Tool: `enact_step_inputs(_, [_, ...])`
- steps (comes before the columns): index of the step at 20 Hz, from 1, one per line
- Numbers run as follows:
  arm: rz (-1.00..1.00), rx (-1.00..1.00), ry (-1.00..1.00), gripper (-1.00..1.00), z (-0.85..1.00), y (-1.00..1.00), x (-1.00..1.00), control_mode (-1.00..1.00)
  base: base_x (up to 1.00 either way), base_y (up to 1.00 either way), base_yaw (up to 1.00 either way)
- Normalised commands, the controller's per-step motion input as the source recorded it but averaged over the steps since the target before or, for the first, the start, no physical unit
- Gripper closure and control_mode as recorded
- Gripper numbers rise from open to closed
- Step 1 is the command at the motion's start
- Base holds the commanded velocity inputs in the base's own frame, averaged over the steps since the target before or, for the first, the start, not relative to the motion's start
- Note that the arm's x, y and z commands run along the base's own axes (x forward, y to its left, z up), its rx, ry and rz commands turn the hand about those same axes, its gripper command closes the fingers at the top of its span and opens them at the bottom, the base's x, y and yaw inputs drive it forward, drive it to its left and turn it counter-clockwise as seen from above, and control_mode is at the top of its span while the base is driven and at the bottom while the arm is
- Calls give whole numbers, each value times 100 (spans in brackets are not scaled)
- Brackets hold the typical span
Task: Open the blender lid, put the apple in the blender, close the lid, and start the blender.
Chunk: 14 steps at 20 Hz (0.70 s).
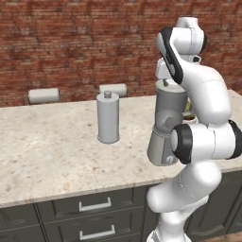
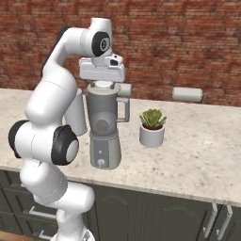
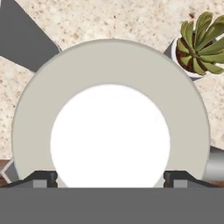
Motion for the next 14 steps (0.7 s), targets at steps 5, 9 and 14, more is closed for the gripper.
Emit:
enact_step_inputs(5, [0,0,0,100,-4,0,-18,-100,0,0,0])
enact_step_inputs(9, [0,0,0,100,-1,0,-32,-100,0,0,0])
enact_step_inputs(14, [0,0,0,100,0,0,-18,-100,0,0,0])
